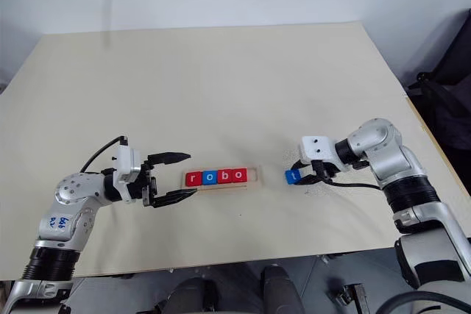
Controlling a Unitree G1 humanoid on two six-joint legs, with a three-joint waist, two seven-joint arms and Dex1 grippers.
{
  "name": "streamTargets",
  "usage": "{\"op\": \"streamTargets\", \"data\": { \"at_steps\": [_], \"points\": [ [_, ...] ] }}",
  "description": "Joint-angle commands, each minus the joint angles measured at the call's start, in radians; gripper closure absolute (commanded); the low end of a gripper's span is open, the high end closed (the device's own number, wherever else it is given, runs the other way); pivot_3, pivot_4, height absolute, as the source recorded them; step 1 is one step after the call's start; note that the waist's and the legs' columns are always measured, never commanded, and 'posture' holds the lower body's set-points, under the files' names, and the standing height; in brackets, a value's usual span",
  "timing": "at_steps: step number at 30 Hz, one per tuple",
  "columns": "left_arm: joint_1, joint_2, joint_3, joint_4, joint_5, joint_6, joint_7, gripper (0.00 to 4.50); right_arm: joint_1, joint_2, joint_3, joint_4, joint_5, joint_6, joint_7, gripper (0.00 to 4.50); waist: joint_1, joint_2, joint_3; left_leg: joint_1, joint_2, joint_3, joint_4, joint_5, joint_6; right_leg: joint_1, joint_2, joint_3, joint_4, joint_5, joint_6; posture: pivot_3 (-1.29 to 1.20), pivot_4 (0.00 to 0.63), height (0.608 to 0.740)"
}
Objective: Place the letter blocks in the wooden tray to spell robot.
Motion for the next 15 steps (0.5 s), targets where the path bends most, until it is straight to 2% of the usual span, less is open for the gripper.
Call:
{"op": "streamTargets", "data": {
  "at_steps": [1, 8, 15],
  "points": [
    [-0.012, -0.006, 0.003, -0.022, -0.015, -0.008, -0.003, 0.0, -0.01, 0.029, -0.025, -0.192, 0.061, 0.233, -0.034, 3.02, -0.004, 0.0, 0.0, 0.0, 0.0, 0.0, 0.0, 0.0, 0.0, 0.0, 0.0, 0.0, 0.0, 0.0, 0.0, 0.0, 0.15, 0.74],
    [-0.021, -0.014, -0.007, -0.018, -0.011, -0.006, -0.006, 0.0, -0.026, 0.108, 0.016, -0.297, 0.049, 0.433, -0.134, 3.02, -0.004, 0.0, 0.0, -0.001, -0.001, 0.0, 0.0, 0.0, 0.0, -0.001, 0.0, 0.0, 0.0, 0.0, 0.0, 0.0, 0.15, 0.74],
    [-0.013, -0.014, -0.003, -0.026, -0.012, -0.003, -0.002, 0.0, -0.047, 0.132, 0.067, -0.254, -0.019, 0.401, -0.194, 3.02, 0.0, 0.0, 0.0, -0.002, -0.002, 0.002, 0.0, 0.0, 0.0, -0.001, 0.0, -0.001, -0.001, 0.0, 0.0, 0.0, 0.15, 0.74]
  ]
}}
